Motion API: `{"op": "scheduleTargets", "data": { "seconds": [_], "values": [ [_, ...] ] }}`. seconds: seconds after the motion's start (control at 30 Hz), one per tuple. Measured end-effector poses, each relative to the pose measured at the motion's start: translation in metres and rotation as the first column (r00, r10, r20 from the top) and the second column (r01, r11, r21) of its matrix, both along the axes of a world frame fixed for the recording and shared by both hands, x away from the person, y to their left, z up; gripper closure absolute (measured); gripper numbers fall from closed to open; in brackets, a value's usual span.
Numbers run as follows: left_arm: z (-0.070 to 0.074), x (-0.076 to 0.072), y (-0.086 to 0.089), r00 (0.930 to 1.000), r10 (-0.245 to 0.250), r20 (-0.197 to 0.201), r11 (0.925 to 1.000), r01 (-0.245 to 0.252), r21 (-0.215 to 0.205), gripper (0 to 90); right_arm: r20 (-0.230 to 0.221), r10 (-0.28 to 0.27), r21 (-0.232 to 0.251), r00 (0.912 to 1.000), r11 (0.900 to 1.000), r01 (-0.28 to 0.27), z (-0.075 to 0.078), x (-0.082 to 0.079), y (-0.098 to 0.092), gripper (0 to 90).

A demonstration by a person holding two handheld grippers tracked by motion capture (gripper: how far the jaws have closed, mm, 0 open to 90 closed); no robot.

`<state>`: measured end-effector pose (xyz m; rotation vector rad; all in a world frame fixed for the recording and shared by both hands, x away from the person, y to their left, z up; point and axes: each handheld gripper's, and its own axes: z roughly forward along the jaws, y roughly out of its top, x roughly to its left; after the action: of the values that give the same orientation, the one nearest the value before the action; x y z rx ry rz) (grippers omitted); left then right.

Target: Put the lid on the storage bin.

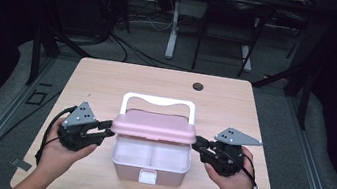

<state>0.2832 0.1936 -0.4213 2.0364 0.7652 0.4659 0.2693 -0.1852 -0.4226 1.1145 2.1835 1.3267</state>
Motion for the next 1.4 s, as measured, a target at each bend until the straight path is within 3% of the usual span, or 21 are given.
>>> {"op": "scheduleTargets", "data": {
  "seconds": [0.2,0.27,0.3,0.33,0.37,0.4,0.8,1.1,1.4],
  "values": [
    [-0.008,-0.005,0.001,1.0,-0.002,-0.009,1.0,0.002,-0.004,71.6,-0.013,0.012,0.007,0.9999,1.0,-0.012,-0.006,-0.006,-0.001,76.2],
    [-0.01,-0.007,0.002,0.9999,-0.004,-0.012,1.0,0.004,0.0,71.7,-0.011,0.0,-0.01,0.9999,1.0,0.0,-0.008,-0.008,-0.001,76.3],
    [-0.011,-0.009,0.002,0.9999,-0.006,-0.015,1.0,0.006,-0.002,71.9,-0.013,0.021,0.002,0.9997,1.0,-0.021,-0.01,-0.009,-0.001,76.4],
    [-0.012,-0.01,0.002,0.9998,-0.005,-0.018,1.0,0.005,-0.003,71.9,-0.012,-0.014,-0.026,0.9998,1.0,0.013,-0.01,-0.011,-0.001,76.5],
    [-0.013,-0.011,0.002,0.9998,-0.006,-0.019,1.0,0.006,-0.001,72.0,-0.02,0.037,0.016,0.9991,0.999,-0.037,-0.012,-0.011,-0.003,76.5],
    [-0.014,-0.011,0.002,0.9997,-0.005,-0.022,1.0,0.005,-0.003,72.0,-0.018,0.007,-0.001,0.9998,1.0,-0.007,-0.013,-0.012,-0.002,76.6],
    [-0.026,-0.019,0.002,0.9989,-0.014,-0.045,0.9999,0.014,0.004,72.2,-0.053,0.002,0.022,0.9986,1.0,-0.001,-0.028,-0.019,-0.007,76.6],
    [-0.032,-0.022,0.004,0.9981,-0.017,-0.059,0.9999,0.017,0.003,71.9,-0.07,-0.002,0.027,0.9975,1.0,0.004,-0.032,-0.022,-0.013,76.6],
    [-0.038,-0.023,0.007,0.9959,-0.015,-0.089,0.9995,0.018,0.028,71.9,-0.076,0.003,0.04,0.9971,0.999,0.0,-0.033,-0.024,-0.016,76.6]
  ]
}}
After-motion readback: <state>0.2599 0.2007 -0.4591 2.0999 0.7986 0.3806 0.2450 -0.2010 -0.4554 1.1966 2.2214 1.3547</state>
